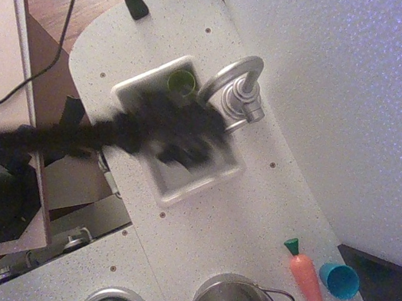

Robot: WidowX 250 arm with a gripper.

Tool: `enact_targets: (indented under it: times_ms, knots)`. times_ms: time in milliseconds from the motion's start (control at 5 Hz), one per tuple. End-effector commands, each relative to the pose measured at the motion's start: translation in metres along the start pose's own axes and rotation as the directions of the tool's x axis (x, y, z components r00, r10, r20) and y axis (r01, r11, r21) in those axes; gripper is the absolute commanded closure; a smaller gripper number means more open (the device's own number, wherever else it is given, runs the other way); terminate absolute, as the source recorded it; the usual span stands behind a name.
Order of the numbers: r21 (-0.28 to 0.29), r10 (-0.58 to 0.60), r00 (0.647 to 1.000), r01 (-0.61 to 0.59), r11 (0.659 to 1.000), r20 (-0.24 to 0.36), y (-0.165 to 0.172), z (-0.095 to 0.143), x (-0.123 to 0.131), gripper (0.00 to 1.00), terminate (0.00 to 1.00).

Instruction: Turn faucet left

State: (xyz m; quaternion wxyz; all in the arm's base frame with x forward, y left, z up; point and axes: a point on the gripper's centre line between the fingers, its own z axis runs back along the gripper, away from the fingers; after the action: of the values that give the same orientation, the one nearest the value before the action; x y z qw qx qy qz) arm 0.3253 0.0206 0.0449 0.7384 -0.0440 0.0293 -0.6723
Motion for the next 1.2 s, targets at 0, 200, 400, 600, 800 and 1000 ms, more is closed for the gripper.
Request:
enact_targets:
  times_ms: [0,200,400,600,800,1000]
  knots:
    - [0.073,0.091,0.994,-0.094,0.993,0.055,-0.009,0.035,-0.033,0.00,0.00]
    - [0.178,0.138,0.985,-0.154,0.972,0.103,-0.012,0.047,-0.049,0.00,0.00]
    - [0.185,0.150,0.981,-0.172,0.968,0.127,-0.004,0.054,-0.043,0.00,0.00]
    - [0.192,0.114,0.989,-0.132,0.972,0.098,-0.012,0.048,-0.037,0.00,0.00]
    - [0.187,0.085,0.992,-0.102,0.977,0.092,-0.016,0.041,-0.027,0.00,0.00]
    - [0.149,0.074,0.994,-0.086,0.985,0.085,-0.027,0.030,-0.026,0.00,0.00]
